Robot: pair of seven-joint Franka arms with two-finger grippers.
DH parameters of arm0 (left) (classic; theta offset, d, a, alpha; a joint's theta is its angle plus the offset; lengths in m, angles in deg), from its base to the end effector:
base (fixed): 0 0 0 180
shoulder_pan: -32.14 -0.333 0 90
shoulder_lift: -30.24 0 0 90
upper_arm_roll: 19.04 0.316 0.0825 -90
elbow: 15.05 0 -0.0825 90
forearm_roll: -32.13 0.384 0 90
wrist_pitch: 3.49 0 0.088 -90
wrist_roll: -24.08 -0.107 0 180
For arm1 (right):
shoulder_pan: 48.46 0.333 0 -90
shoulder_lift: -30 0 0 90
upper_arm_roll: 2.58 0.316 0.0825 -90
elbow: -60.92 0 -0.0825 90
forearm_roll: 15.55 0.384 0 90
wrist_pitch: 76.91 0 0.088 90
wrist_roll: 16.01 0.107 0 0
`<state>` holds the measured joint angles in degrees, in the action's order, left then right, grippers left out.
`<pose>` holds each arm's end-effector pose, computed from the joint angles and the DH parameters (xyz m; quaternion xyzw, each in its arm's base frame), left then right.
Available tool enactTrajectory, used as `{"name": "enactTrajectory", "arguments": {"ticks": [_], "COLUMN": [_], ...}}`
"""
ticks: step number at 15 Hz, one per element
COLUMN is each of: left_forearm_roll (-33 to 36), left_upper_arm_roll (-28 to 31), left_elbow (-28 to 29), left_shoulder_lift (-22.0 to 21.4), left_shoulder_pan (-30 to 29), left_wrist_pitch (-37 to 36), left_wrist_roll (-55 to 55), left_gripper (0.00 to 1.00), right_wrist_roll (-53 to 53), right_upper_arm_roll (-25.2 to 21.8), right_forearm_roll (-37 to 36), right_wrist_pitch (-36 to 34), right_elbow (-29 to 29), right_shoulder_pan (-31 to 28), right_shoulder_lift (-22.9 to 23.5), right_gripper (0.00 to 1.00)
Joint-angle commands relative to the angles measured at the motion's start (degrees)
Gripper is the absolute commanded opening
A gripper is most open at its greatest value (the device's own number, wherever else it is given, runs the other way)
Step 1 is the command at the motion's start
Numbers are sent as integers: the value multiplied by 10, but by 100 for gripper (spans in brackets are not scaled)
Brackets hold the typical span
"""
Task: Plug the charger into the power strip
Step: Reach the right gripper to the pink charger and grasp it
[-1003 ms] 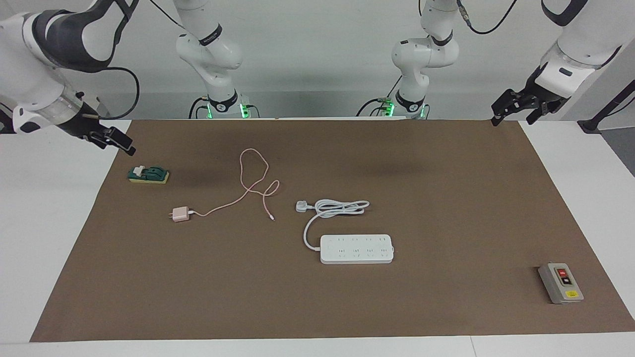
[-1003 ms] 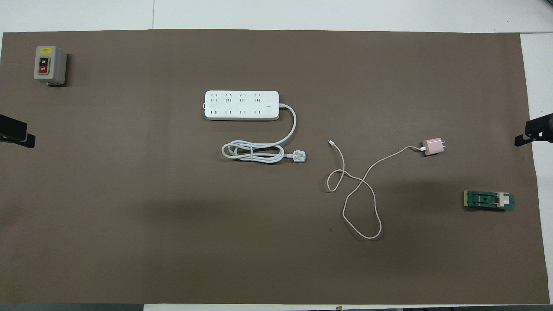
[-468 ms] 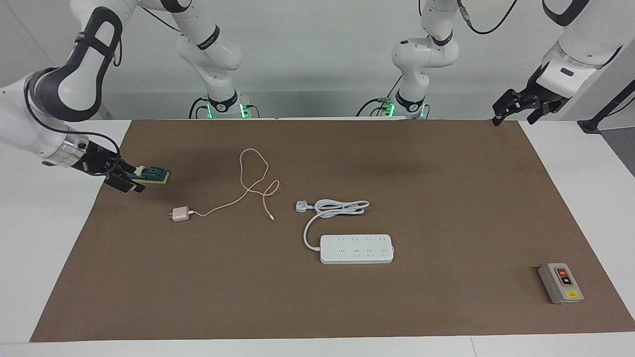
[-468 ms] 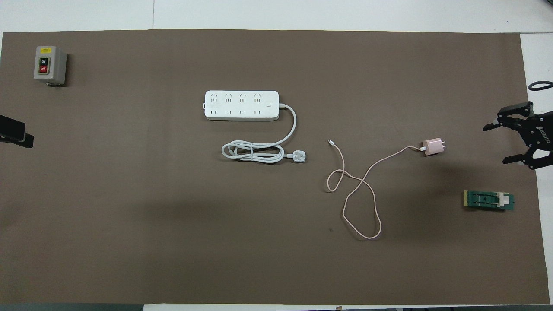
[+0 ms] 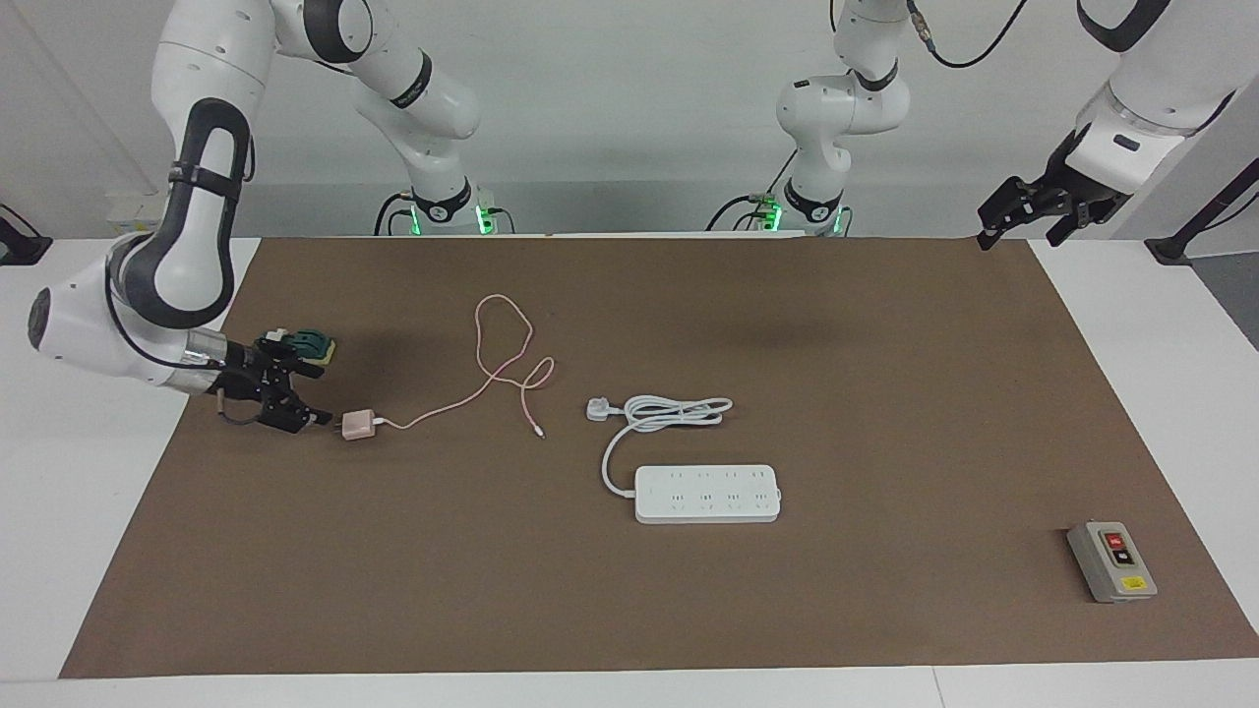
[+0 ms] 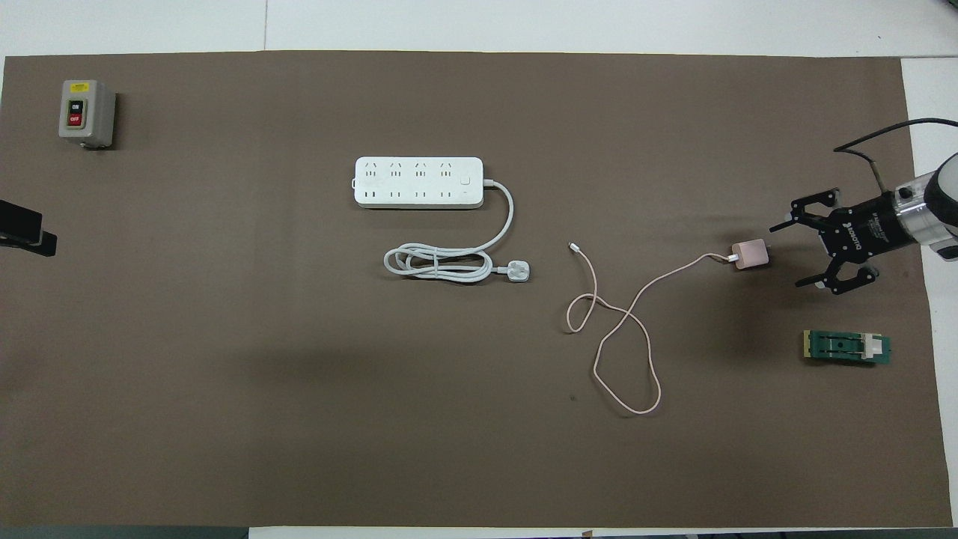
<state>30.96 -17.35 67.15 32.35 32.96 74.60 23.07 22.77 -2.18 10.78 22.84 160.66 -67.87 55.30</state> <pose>0.5439 0.0054 0.6500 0.9985 -0.0028 -0.0541 0.0104 0.5903 -0.1612 0.3040 -0.7896 0.5349 0.2465 0.1723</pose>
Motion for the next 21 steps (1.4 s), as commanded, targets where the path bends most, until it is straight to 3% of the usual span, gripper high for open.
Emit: {"name": "enactTrajectory", "arguments": {"ticks": [1, 18, 19, 21], "left_forearm_roll": [2, 2, 2, 2], "left_upper_arm_roll": [1, 1, 1, 1], "left_elbow": [10, 18, 18, 18], "left_shoulder_lift": [-12, -18, -18, -18], "left_shoulder_pan": [-2, 5, 4, 2], "left_wrist_pitch": [2, 1, 2, 2], "left_wrist_roll": [-1, 0, -1, 0], "left_gripper": [100, 100, 100, 100], "right_wrist_roll": [37, 34, 33, 25], "right_upper_arm_roll": [2, 3, 3, 3], "right_forearm_roll": [13, 35, 36, 36], "right_wrist_pitch": [4, 45, 47, 47], "right_elbow": [-14, -8, -8, -6], "right_shoulder_pan": [10, 6, 7, 9], "right_shoulder_lift": [26, 61, 62, 62], "right_gripper": [100, 100, 89, 40]}}
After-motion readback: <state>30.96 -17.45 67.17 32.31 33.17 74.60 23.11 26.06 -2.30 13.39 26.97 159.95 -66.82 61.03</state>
